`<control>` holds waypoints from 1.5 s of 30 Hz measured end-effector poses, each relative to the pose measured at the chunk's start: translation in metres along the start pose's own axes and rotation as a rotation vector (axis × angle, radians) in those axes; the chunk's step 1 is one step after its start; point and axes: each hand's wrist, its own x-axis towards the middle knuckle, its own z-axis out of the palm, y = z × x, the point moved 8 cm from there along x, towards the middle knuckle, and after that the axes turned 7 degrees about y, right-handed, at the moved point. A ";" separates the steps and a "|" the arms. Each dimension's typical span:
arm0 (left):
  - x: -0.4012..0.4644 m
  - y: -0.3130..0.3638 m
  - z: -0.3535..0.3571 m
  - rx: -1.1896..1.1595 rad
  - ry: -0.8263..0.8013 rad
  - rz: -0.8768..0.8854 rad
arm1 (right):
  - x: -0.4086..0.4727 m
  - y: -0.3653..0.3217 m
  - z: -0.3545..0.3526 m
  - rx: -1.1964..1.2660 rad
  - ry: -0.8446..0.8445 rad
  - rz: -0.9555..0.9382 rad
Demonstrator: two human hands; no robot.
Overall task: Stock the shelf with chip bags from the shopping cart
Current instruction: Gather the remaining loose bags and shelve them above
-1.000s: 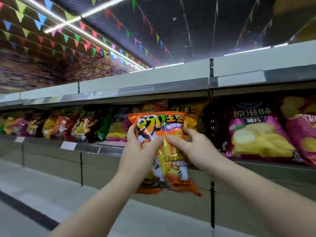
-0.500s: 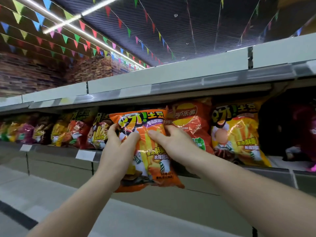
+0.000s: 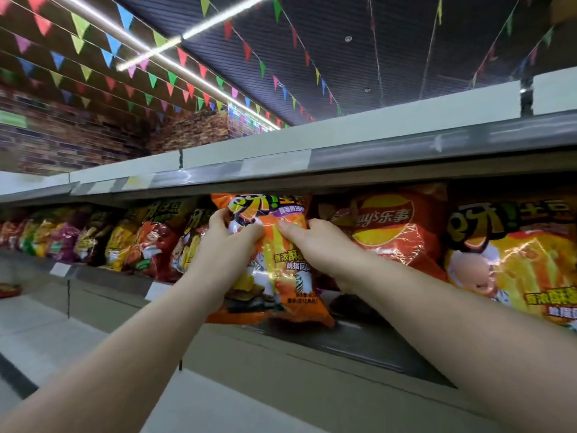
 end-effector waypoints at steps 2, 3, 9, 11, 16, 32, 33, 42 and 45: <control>0.010 -0.003 0.011 -0.018 -0.049 0.012 | 0.006 0.004 0.000 -0.014 0.024 0.035; 0.016 -0.006 0.017 -0.018 -0.076 0.017 | 0.010 0.007 0.000 -0.022 0.038 0.056; 0.043 -0.019 0.055 0.002 -0.248 0.057 | 0.019 0.022 -0.016 -0.099 0.243 0.175; 0.046 -0.021 0.069 -0.009 -0.309 0.090 | 0.019 0.027 -0.023 -0.131 0.301 0.222; 0.045 -0.036 0.098 -0.061 -0.442 0.078 | 0.014 0.032 -0.029 -0.296 0.428 0.269; 0.038 -0.047 0.114 -0.109 -0.625 0.155 | -0.009 0.011 -0.009 -0.915 0.578 0.091; 0.038 -0.048 0.115 -0.113 -0.630 0.149 | -0.010 0.010 -0.007 -0.951 0.563 0.091; 0.037 -0.049 0.124 -0.123 -0.662 0.095 | -0.012 0.005 -0.002 -1.165 0.494 -0.012; 0.036 -0.048 0.125 -0.091 -0.663 0.112 | -0.009 0.009 -0.001 -1.277 0.527 -0.005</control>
